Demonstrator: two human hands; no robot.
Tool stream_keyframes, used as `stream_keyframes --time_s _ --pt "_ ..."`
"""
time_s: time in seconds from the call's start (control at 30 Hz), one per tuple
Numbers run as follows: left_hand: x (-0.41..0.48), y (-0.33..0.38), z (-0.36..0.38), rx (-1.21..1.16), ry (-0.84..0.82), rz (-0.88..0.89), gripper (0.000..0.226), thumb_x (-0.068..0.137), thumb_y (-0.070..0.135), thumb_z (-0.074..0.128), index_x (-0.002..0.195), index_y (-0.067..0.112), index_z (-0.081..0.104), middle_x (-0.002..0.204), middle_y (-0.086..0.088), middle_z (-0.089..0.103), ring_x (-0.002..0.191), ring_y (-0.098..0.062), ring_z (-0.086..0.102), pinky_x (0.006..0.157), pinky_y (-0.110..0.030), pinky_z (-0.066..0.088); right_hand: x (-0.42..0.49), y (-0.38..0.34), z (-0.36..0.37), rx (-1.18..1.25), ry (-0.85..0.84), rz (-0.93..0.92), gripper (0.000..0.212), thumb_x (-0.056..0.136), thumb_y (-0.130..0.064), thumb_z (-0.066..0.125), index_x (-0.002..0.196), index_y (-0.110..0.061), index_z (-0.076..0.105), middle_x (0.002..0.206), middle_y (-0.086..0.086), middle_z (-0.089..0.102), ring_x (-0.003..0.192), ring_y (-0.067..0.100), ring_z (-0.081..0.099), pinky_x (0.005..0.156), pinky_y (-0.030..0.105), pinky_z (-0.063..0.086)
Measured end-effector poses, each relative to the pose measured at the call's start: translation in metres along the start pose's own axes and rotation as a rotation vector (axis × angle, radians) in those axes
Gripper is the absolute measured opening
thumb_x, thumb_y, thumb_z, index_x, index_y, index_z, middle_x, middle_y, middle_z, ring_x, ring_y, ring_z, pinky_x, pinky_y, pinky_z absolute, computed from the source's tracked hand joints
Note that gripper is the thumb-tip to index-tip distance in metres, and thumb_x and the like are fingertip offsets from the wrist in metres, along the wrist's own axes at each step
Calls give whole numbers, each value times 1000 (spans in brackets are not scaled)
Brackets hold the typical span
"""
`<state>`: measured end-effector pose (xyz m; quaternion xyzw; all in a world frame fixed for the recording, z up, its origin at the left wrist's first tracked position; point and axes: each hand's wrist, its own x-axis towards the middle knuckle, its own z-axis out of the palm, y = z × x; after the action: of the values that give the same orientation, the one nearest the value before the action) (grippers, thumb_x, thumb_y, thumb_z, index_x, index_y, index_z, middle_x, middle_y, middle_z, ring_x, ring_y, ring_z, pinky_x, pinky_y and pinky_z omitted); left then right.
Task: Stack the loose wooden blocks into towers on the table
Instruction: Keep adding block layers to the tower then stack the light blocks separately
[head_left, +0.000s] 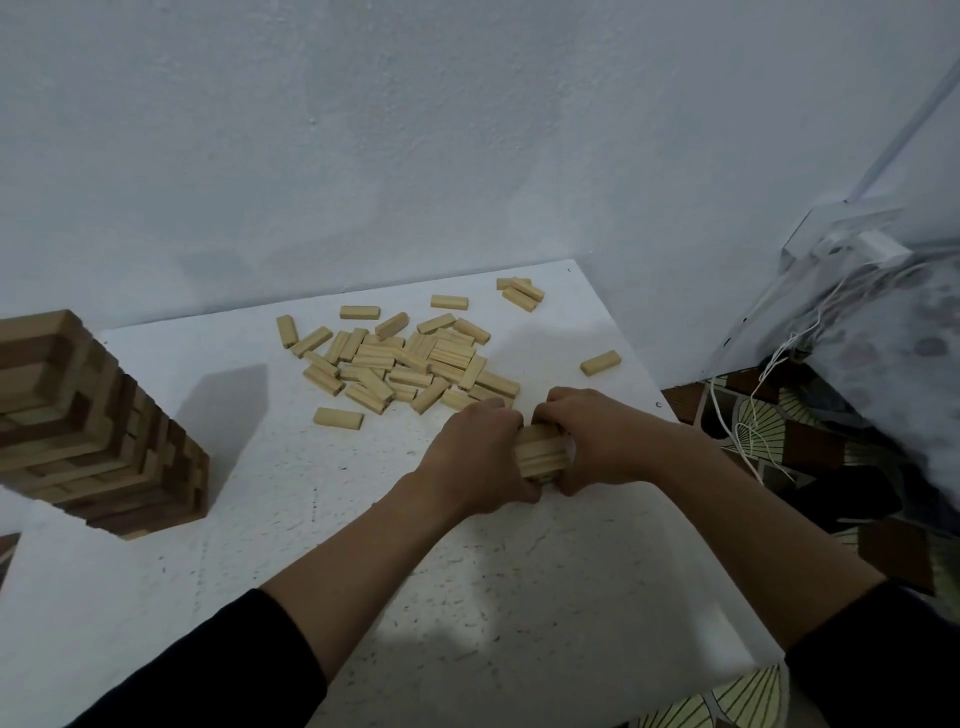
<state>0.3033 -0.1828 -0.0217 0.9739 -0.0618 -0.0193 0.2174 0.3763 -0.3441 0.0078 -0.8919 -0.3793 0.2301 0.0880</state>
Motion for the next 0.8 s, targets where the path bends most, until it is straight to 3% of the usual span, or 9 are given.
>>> stream_keyframes --time_s 0.13,0.3,0.4,0.47,0.53,0.6,0.67,0.73,0.8 --pt "-1 -1 1 -8 -11 -8 53 66 47 86 104 14 68 94 -2 58 76 -17 53 67 -29 49 1 1 2 -14 7 -2 58 65 -28 89 115 -22 58 102 -4 47 92 16 47 76 29 41" --pt "-6 -3 1 -36 -32 -30 56 66 45 86 108 14 65 99 -1 56 82 -17 53 68 -27 49 0 1 2 44 -8 20 78 66 -33 90 133 -24 50 113 -5 46 100 15 48 86 29 46" --pt "-13 -6 -3 -75 -63 -45 75 64 49 88 126 17 59 116 2 57 100 -15 53 84 -28 51 -5 6 -3 183 -8 45 85 68 -39 90 140 -27 45 123 -6 49 108 12 51 94 31 49" --pt "-19 -12 -13 -137 -104 -87 92 64 52 89 142 21 50 128 5 54 110 -12 51 94 -27 48 -11 12 -7 337 7 64 80 70 -41 89 139 -32 48 129 -10 49 115 8 51 98 33 50" --pt "-24 -22 -30 -209 -168 -128 97 64 55 89 145 27 45 128 9 53 112 -8 51 97 -26 46 -17 18 -10 475 37 68 71 71 -46 87 133 -37 54 130 -15 52 118 4 52 99 33 51" --pt "-27 -35 -48 -243 -246 -156 88 66 57 87 142 34 47 125 13 53 111 -4 53 98 -26 47 -21 22 -12 599 88 73 62 69 -52 83 124 -38 60 125 -17 58 113 2 59 94 30 54" --pt "-26 -48 -61 -288 -249 -149 63 76 50 83 132 35 56 118 16 58 106 -1 58 98 -29 52 -19 25 -12 682 223 101 45 74 -54 78 113 -34 67 112 -15 66 101 2 65 85 24 56" --pt "-22 -59 -63 -312 -56 -112 24 90 32 74 112 33 64 106 15 63 95 0 62 92 -31 57 -10 28 -9 632 424 159 28 88 -49 69 100 -23 70 95 -12 69 88 6 66 75 20 51" --pt "-16 -65 -55 -260 199 -64 13 98 18 63 105 28 66 102 10 65 93 -4 61 88 -34 56 3 29 -2 425 609 253 21 98 -36 61 100 -17 69 97 -5 66 92 14 62 78 24 46"
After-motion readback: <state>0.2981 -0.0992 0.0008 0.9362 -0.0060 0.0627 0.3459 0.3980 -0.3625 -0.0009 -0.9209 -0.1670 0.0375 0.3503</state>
